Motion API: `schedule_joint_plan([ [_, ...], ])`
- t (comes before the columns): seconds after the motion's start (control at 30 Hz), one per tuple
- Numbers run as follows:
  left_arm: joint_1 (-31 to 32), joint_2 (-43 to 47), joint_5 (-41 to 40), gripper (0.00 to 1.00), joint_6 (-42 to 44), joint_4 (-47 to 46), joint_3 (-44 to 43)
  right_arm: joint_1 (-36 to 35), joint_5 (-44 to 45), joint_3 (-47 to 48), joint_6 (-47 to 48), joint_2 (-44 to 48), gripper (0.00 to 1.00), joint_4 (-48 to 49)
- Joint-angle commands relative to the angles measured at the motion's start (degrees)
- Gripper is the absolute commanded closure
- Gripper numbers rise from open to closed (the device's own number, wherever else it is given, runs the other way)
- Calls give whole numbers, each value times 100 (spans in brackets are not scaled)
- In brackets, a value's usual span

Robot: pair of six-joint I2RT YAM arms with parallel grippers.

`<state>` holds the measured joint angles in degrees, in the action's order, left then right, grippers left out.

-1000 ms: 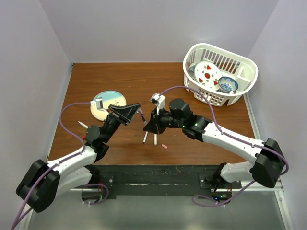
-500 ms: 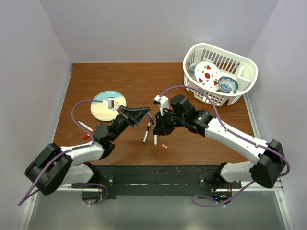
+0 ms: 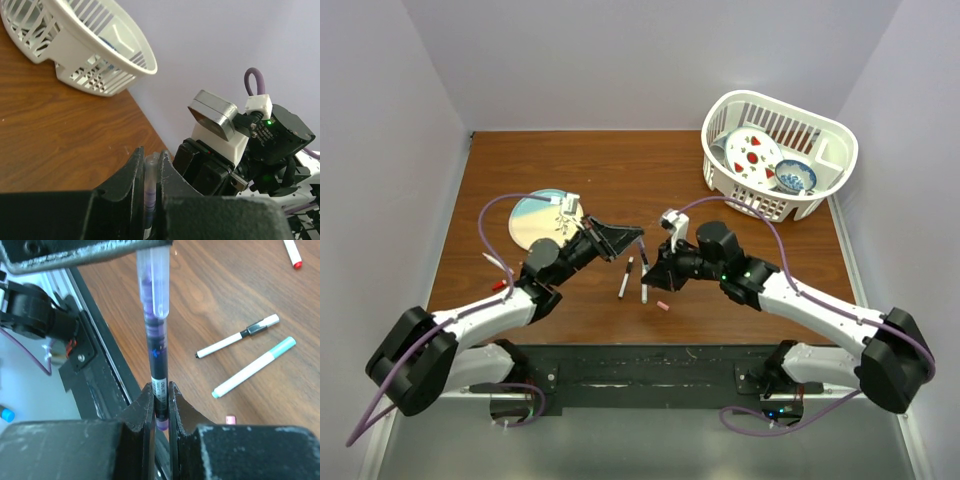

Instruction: Insert the pens into the pen caps

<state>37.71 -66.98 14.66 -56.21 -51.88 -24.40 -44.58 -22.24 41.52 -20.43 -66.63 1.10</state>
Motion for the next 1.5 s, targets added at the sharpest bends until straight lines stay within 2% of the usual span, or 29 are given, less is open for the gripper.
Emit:
schedule_joint_plan([
  [0.0,-9,212,1725,100,276,2164,-248,459,1283,-301,-655,598,95,2378],
  [0.07,-211,133,1769,100,338,2409,-441,467,1275,-591,-796,791,89,2281],
  [0.13,-335,54,1769,100,452,2550,-767,459,1082,-828,-884,1064,73,2070],
  [0.23,-449,-69,1488,100,733,3033,-1276,459,522,-1109,-989,1441,62,1806],
  [0.33,-537,-254,1198,100,1058,3534,-1751,450,29,-1373,-1129,1959,56,1367],
  [0.43,-660,-561,1005,100,1322,4000,-2147,459,-263,-1576,-1218,2634,42,876],
  [0.47,-704,-657,900,100,1462,4280,-2243,450,-237,-1585,-1218,2794,38,509],
  [0.6,-766,-1350,548,100,1875,4852,-2796,459,97,-1559,-1209,3524,32,-91],
  [0.7,-766,-1982,512,100,2078,5170,-3226,450,132,-1480,-1209,3736,19,-338],
  [0.87,-748,-2609,372,100,2245,5880,-3632,450,299,-1366,-1174,3859,15,-523],
  [1.07,-695,-3110,29,100,2377,6224,-3835,459,229,-1392,-1236,3842,14,-480],
  [1.4,-502,-3725,11,100,2219,5873,-3887,450,246,-1559,-1245,4035,14,-462],
  [1.47,-476,-3761,-146,94,2167,6013,-3931,459,255,-1550,-1236,4026,14,-462],
])
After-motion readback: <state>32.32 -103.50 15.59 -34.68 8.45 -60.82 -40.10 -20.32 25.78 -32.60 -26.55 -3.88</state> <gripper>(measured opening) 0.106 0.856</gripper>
